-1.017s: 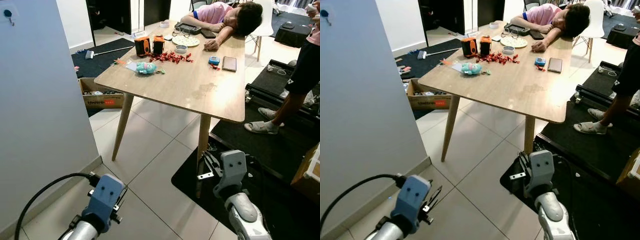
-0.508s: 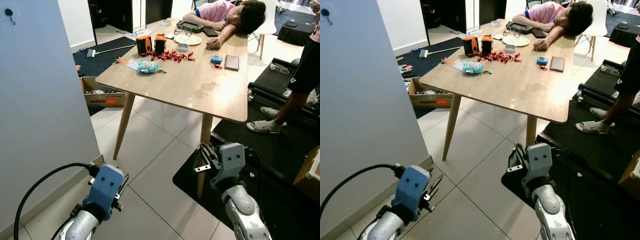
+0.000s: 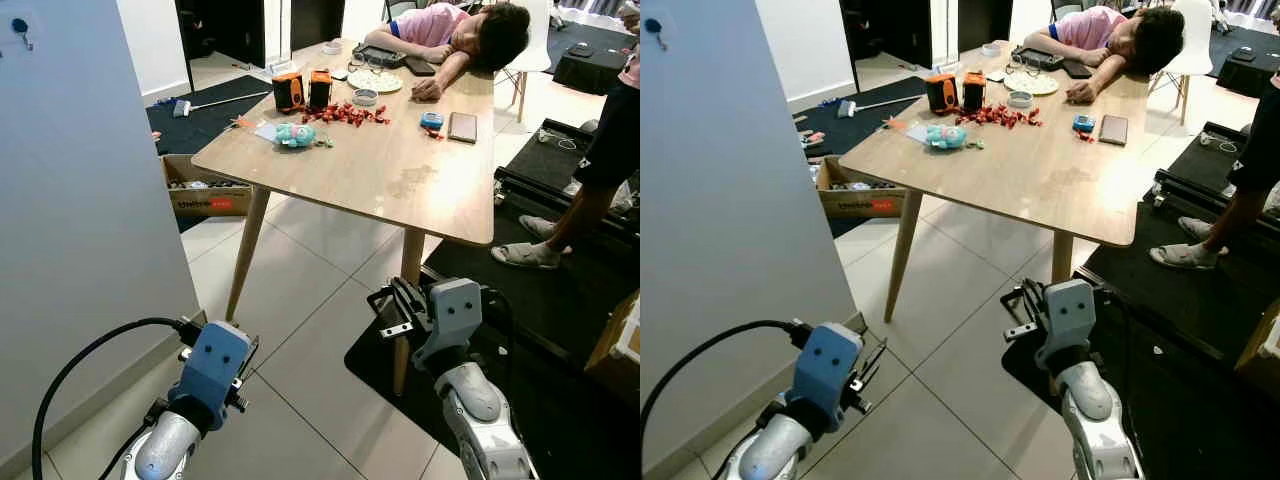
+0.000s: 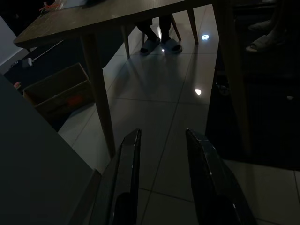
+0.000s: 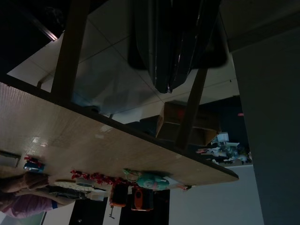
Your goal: Hang keys on a hook
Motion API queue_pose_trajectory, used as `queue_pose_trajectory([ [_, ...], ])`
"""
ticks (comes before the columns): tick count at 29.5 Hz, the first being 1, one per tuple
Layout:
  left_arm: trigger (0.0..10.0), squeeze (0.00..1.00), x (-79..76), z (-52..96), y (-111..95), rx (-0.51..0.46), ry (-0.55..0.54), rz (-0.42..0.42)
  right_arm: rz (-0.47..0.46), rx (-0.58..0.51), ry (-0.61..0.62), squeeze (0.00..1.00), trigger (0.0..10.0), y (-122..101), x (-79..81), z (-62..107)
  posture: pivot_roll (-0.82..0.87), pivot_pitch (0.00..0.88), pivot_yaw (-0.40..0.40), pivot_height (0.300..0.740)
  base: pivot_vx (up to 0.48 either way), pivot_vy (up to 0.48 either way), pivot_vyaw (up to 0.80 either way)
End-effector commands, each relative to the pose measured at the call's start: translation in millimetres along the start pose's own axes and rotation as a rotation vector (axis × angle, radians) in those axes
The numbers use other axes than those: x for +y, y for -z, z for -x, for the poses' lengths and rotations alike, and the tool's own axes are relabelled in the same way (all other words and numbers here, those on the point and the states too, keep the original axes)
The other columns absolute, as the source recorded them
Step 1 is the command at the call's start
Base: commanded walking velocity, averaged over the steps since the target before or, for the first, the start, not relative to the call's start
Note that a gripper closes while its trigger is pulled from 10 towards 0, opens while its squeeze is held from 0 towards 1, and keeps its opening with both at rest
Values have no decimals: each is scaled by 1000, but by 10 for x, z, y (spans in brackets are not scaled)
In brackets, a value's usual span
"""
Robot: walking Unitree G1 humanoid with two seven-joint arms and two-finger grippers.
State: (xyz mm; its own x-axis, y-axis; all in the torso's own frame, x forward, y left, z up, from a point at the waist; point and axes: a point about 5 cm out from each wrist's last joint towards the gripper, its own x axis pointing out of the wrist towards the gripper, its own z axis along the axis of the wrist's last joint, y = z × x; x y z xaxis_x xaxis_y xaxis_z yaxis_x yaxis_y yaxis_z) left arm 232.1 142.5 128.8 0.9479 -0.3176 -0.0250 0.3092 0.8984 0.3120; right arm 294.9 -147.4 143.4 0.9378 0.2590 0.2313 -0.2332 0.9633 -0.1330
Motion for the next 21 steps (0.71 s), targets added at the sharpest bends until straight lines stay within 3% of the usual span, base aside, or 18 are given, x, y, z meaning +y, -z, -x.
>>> queue_pose_trajectory([
  [1, 10000, 0, -26, 13, 52, 23, -1, 21, -11, 11, 18, 0, 10000, 40, -28, 29, 135, 111, -15, 740, 0, 0, 0],
  [11, 10000, 0, -32, -4, 31, 4, 14, 6, -12, 12, 10, 0, 10000, 45, -4, 31, 135, 108, -15, 740, 0, 0, 0],
  [21, 10000, 0, -46, -3, 29, -2, 21, -12, -3, 25, -9, 0, 10000, 70, 40, 22, 140, 115, -17, 740, 438, 0, 0],
])
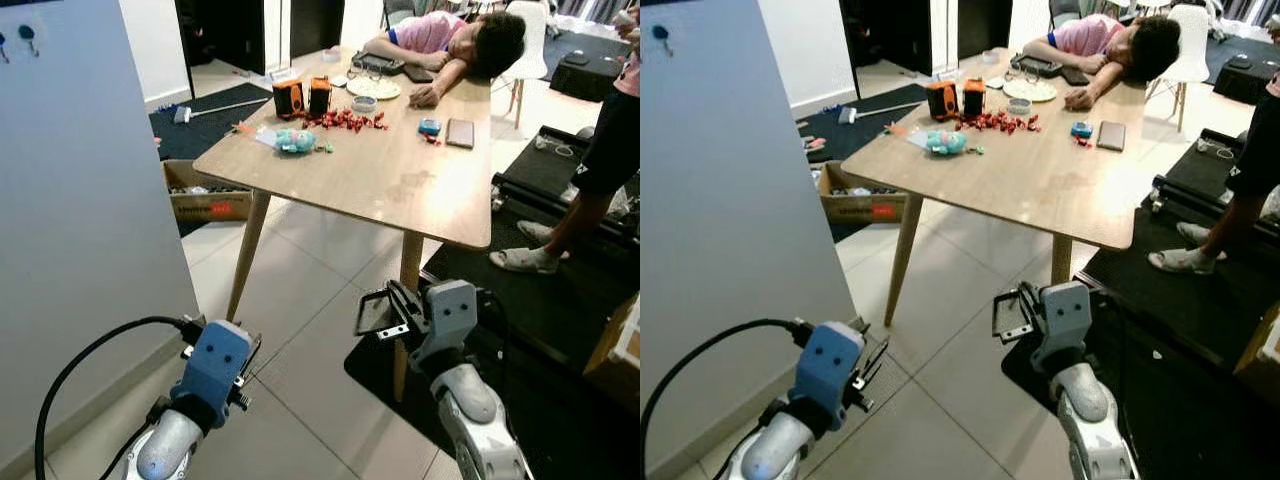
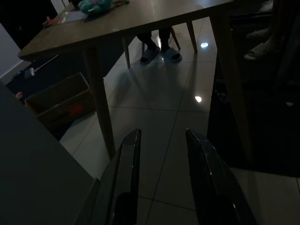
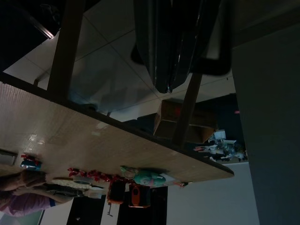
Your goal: Hang keys on a hook
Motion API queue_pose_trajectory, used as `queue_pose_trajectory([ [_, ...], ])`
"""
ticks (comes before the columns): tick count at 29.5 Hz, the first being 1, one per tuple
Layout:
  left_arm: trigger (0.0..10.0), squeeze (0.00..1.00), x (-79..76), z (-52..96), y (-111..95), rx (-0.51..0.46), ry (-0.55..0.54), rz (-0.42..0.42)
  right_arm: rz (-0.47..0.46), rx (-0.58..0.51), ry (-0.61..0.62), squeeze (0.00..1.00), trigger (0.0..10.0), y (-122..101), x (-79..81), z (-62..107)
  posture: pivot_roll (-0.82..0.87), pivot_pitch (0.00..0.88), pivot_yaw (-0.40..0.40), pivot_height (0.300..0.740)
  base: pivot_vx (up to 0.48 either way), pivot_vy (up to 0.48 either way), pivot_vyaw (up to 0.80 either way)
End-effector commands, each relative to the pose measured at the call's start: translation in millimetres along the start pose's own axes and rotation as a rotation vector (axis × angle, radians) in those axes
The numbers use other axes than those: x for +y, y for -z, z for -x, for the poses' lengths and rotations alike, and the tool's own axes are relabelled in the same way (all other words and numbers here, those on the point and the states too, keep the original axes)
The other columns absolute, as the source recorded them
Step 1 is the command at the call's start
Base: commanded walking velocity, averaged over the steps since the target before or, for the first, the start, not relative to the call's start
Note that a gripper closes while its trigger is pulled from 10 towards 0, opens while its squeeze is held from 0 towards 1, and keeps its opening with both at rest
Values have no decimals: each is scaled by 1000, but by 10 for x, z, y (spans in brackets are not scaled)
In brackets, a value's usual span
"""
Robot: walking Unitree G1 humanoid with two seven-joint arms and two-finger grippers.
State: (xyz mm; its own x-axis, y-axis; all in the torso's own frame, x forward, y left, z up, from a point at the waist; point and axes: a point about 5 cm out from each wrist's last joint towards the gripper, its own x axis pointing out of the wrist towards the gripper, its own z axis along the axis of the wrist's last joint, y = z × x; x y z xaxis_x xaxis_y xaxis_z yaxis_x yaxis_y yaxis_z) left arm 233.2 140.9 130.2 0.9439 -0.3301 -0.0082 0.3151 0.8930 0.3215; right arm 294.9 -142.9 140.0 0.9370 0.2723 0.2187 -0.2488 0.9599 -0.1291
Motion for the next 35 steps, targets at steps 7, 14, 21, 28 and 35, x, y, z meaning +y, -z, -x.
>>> queue_pose_trajectory([
  [7, 10000, 0, -42, 23, 53, 21, 13, -3, 12, 19, 0, 0, 10000, 50, 6, 34, 140, 116, -18, 740, 480, 0, 0],
  [14, 10000, 0, -42, 22, 62, 24, 11, -2, 17, 22, -5, 0, 10000, 56, 14, 36, 139, 117, -18, 740, 480, 0, 0],
  [21, 10000, 0, -33, 24, 78, 34, 4, 0, 22, 25, -7, 0, 10000, 59, 16, 40, 139, 118, -19, 740, 446, 0, 0],
  [28, 10000, 0, -27, 25, 91, 46, -7, 3, 22, 26, -9, 0, 10000, 57, 17, 38, 141, 125, -20, 740, 329, 0, 0],
  [35, 10000, 0, -22, 33, 106, 63, -18, 9, 26, 27, -14, 0, 10000, 60, 30, 30, 144, 131, -20, 740, 0, 0, 0],
])
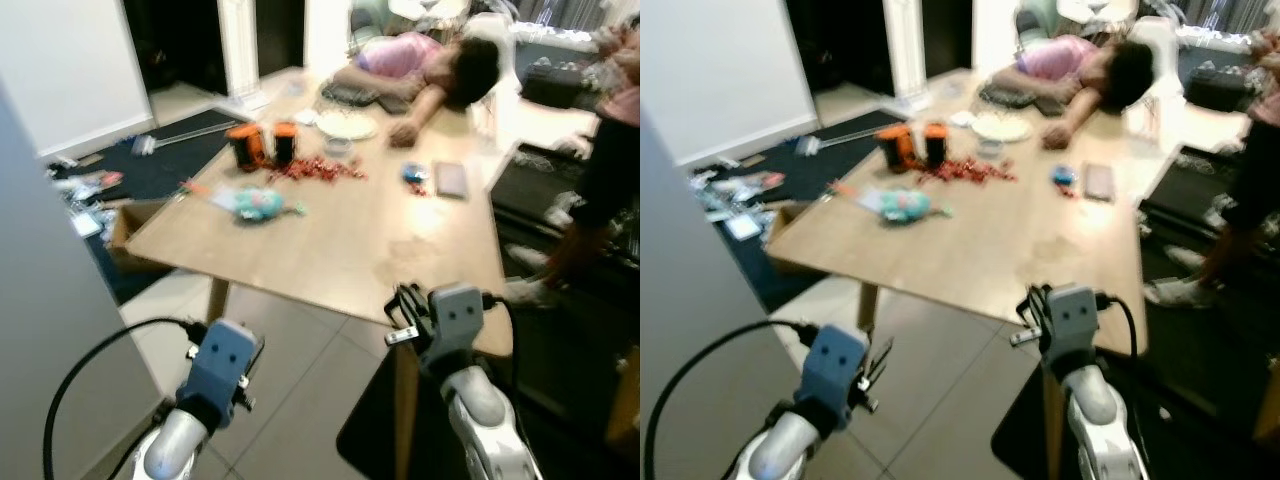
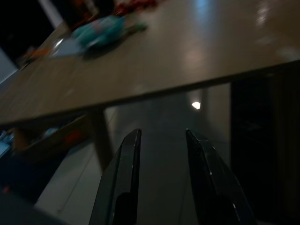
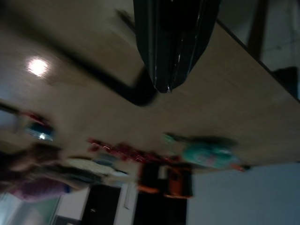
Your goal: Hang keys on a hook
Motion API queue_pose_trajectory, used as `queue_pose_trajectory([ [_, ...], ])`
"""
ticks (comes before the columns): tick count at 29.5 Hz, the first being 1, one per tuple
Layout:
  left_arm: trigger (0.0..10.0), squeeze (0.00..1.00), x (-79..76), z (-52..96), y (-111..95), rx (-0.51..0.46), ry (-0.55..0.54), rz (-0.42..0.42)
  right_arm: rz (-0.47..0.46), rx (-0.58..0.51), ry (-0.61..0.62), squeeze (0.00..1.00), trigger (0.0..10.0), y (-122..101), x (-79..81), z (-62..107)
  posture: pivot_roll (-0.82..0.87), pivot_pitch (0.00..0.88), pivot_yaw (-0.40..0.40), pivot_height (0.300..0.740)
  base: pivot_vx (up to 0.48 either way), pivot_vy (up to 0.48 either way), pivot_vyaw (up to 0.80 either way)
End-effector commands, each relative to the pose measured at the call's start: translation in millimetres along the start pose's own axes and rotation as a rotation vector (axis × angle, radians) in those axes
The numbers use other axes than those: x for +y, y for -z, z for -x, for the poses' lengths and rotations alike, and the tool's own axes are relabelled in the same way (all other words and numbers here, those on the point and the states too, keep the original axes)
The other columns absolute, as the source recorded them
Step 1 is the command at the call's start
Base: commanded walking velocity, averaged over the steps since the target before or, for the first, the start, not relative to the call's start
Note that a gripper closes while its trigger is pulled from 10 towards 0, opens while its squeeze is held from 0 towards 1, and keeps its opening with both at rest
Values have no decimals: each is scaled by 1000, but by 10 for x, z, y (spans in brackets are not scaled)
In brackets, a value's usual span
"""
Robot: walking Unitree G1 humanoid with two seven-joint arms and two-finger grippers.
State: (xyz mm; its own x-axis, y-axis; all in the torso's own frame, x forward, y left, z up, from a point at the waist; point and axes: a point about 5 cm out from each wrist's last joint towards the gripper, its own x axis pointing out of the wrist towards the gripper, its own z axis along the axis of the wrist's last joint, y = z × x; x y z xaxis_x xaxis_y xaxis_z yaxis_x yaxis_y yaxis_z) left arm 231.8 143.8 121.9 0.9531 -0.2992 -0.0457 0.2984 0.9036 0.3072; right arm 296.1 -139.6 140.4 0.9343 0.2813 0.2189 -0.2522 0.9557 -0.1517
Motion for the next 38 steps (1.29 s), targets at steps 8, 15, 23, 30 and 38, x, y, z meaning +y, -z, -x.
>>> queue_pose_trajectory([
  [8, 10000, 0, -10, 9, 24, 20, -1, -7, 8, 30, -8, 0, 10000, 68, 17, 49, 145, 134, -15, 740, 0, 0, 295],
  [15, 10000, 0, -14, 13, 24, 24, 2, -8, 15, 35, -12, 0, 10000, 76, 24, 53, 145, 137, -16, 740, 0, 0, 768],
  [23, 10000, 0, -25, 18, 28, 28, 2, -6, 14, 35, -18, 0, 10000, 76, 32, 48, 146, 138, -19, 740, 0, 0, 800],
  [30, 10000, 0, -32, 19, 33, 31, 1, -5, 11, 34, -25, 0, 10000, 73, 41, 43, 147, 139, -22, 740, 0, 0, 800],
  [38, 10000, 0, -30, 11, 35, 32, 0, -5, 10, 32, -30, 0, 10000, 67, 51, 32, 146, 138, -22, 740, 0, 0, 800],
])
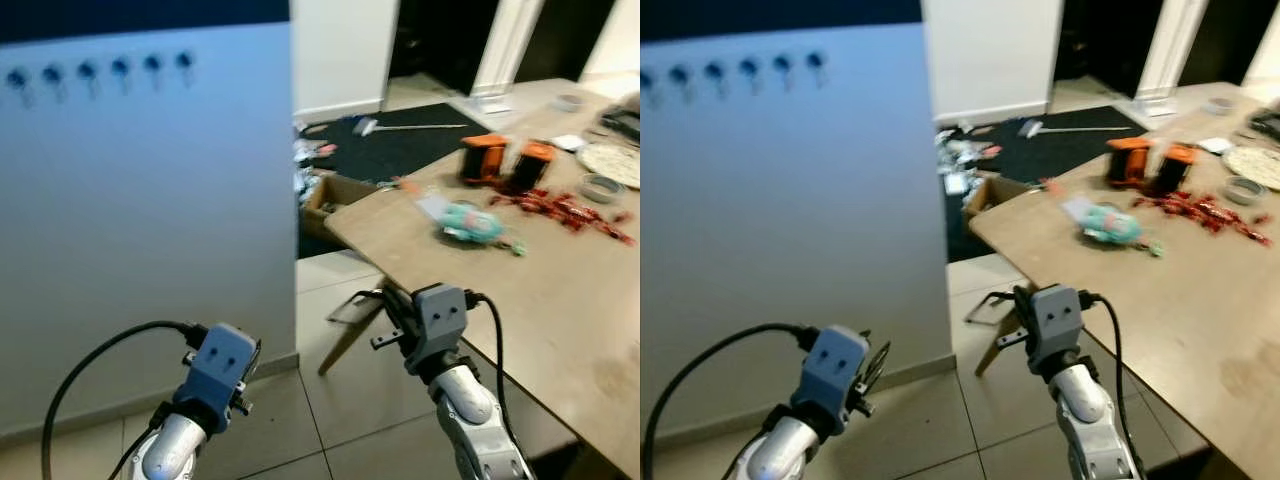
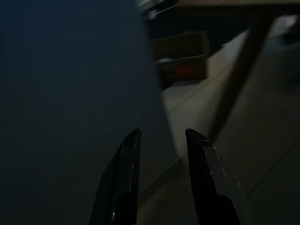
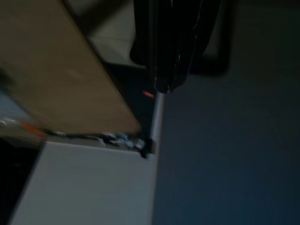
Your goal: Hang keys on a hook
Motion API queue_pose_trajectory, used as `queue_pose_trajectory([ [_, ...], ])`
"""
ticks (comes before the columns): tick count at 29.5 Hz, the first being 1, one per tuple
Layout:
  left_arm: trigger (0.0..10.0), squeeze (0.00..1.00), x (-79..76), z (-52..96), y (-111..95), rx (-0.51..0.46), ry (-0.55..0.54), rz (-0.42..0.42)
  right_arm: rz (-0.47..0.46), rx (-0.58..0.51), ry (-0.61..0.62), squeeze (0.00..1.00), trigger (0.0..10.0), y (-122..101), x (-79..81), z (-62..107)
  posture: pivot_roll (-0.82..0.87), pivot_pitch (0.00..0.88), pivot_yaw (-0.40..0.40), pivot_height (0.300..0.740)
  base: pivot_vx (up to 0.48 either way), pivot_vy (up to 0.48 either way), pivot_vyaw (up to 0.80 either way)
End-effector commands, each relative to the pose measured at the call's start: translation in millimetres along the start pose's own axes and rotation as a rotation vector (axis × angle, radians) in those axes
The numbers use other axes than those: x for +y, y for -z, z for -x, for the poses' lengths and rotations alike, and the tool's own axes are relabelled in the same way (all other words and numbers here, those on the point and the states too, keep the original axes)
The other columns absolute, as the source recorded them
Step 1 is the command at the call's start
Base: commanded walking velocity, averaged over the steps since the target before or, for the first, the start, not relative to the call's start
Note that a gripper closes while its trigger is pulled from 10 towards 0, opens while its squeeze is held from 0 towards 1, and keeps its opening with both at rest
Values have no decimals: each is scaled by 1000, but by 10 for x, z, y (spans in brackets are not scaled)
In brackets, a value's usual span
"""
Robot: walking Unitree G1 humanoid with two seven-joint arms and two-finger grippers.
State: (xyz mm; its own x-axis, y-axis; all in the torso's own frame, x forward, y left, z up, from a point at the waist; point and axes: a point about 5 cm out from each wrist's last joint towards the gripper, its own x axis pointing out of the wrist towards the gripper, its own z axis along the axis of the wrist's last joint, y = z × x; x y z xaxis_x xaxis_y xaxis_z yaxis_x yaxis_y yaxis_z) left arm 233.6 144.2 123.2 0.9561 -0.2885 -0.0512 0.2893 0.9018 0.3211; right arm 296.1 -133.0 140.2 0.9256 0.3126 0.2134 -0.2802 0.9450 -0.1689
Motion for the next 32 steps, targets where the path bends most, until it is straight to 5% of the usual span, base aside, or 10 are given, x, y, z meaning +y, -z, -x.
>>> queue_pose_trajectory([
  [1, 10000, 0, -42, 24, 45, 24, 9, 9, -2, 31, 2, 0, 10000, 69, -7, 48, 147, 137, -21, 740, 0, 0, 800],
  [32, 10000, 0, -24, -7, 67, 28, 6, -1, -6, 21, -12, 0, 10000, 66, 20, 18, 145, 111, -21, 740, 0, 0, 800],
])
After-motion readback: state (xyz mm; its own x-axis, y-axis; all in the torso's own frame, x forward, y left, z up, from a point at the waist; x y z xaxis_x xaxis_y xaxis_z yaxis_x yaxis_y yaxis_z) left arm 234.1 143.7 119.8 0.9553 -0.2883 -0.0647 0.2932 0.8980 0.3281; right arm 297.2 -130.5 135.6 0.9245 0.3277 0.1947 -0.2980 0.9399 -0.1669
